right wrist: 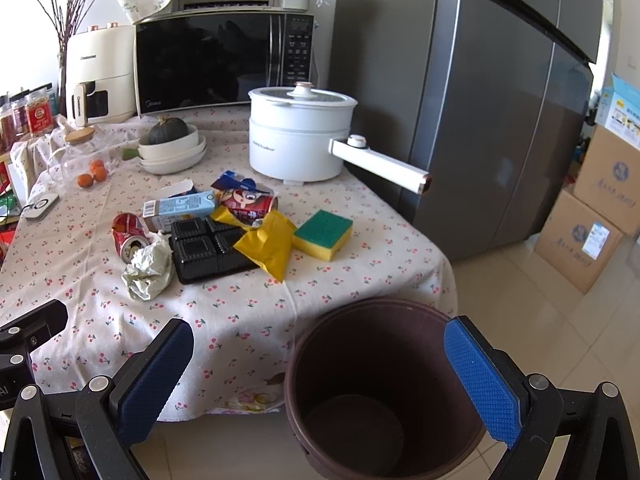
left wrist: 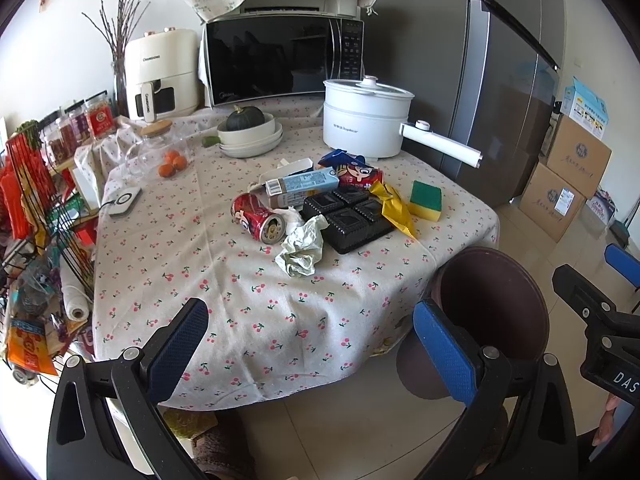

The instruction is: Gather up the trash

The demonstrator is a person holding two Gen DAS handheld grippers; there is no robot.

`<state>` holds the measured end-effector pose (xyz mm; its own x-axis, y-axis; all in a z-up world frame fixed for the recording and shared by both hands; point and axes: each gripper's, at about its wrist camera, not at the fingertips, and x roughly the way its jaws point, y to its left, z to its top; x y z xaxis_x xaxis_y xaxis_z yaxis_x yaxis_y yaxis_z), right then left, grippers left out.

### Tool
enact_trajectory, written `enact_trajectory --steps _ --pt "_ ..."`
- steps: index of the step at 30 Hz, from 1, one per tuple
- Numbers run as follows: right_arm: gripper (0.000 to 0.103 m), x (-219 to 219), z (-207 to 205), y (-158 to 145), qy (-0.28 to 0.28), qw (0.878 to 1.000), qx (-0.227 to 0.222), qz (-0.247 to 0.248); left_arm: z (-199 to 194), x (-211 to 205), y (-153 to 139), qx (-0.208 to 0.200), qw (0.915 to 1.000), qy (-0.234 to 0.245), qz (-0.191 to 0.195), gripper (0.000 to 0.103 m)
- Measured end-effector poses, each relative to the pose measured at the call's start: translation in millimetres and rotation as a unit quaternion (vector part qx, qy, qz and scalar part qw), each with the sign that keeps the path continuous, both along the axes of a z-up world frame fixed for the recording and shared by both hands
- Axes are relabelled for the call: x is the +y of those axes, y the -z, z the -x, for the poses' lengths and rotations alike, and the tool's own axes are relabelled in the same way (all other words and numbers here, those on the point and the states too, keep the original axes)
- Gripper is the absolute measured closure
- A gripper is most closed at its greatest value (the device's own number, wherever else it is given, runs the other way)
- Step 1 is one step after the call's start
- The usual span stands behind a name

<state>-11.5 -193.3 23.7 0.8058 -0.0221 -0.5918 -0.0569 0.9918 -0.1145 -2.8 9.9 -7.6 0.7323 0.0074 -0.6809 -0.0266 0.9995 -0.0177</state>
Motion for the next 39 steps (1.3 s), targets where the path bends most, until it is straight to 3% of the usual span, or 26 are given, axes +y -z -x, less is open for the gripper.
enact_trajectory --steps 39 --pt "0.0 -5.2 -2.2 3.9 0.01 1.0 0.014 -0.006 1.0 -2.0 -1.0 -0.001 1.0 0.004 -0.001 0.0"
